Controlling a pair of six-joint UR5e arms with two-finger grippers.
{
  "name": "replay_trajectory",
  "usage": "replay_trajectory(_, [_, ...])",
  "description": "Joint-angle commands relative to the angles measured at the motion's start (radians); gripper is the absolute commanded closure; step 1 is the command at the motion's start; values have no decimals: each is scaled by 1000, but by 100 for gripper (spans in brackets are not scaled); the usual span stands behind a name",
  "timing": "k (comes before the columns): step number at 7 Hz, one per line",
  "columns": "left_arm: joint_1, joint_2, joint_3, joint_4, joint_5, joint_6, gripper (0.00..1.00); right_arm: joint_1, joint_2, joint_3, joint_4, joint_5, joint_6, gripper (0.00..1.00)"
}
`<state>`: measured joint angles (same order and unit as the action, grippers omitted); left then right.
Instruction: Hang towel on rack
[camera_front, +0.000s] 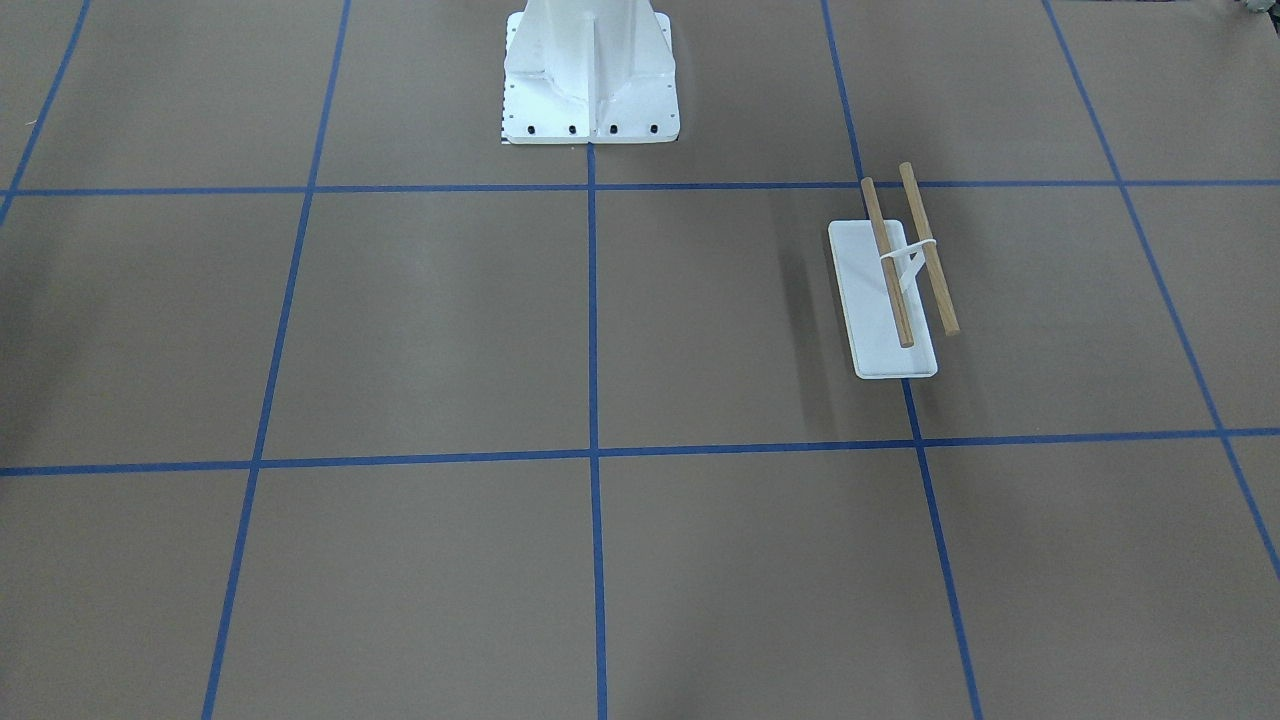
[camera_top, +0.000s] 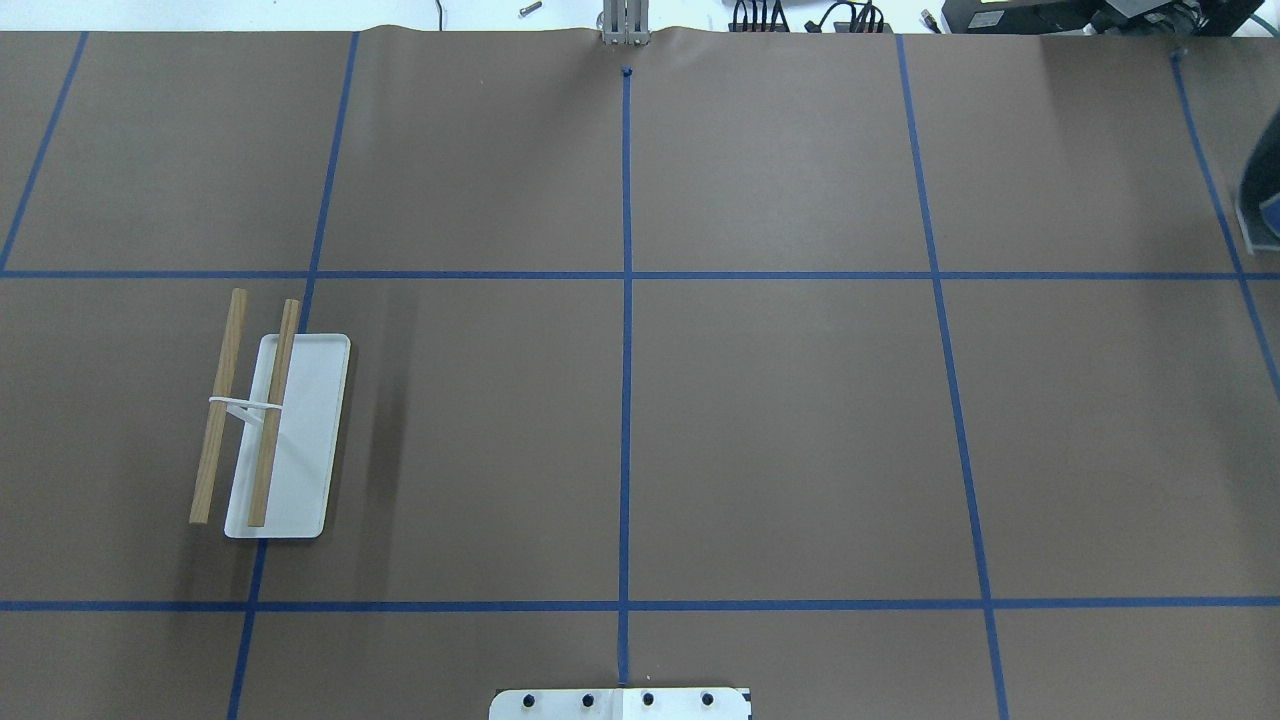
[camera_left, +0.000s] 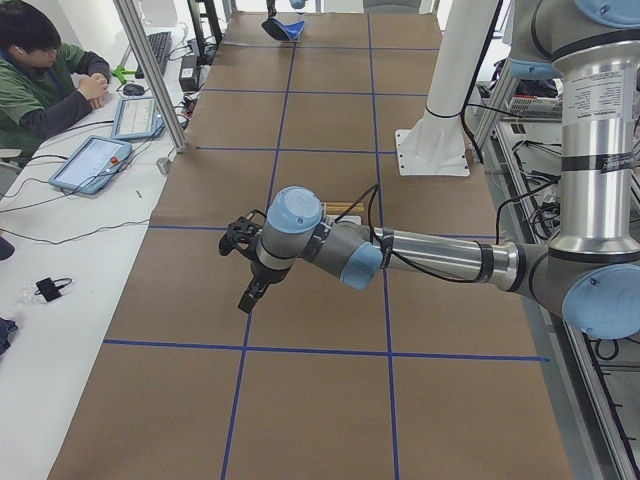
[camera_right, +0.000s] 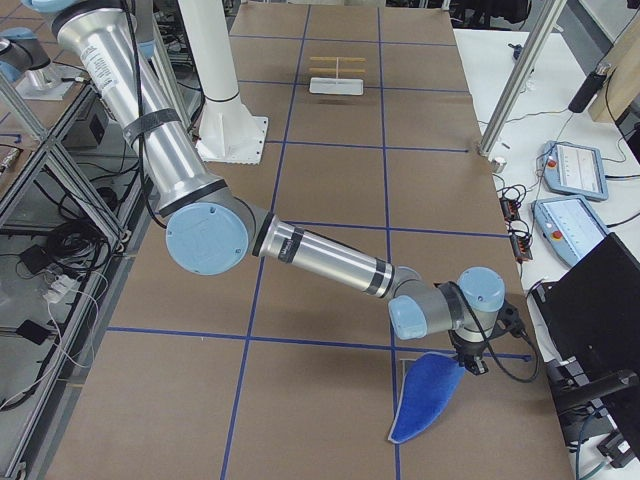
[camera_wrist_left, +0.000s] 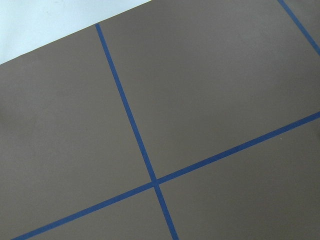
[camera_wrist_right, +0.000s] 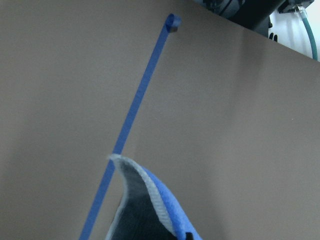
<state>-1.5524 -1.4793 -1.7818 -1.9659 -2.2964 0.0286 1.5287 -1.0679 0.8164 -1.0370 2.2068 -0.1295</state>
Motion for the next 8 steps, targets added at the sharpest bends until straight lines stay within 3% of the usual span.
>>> replay_trajectory(1, [2, -1, -4, -2, -2, 1, 1, 8, -55, 340, -267, 14, 36, 100])
replay_trajectory(3, [9, -10, -5, -50, -61, -15, 1, -59, -151, 681, -414, 37, 169, 100])
replay_trajectory(4, [23, -27, -13, -70, -136, -142, 1, -123, -159, 822, -489, 39, 277, 100])
replay_trajectory(5, [56, -38, -16, -170, -146, -321, 1, -184, -159, 949, -521, 39, 383, 100])
replay_trajectory(6, [95, -55, -16, -280, -146, -520, 1, -238, -159, 1060, -523, 36, 421, 100])
replay_trajectory(8, [161, -140, -21, -327, -146, -791, 1, -411, -121, 1214, -514, -4, 636, 100])
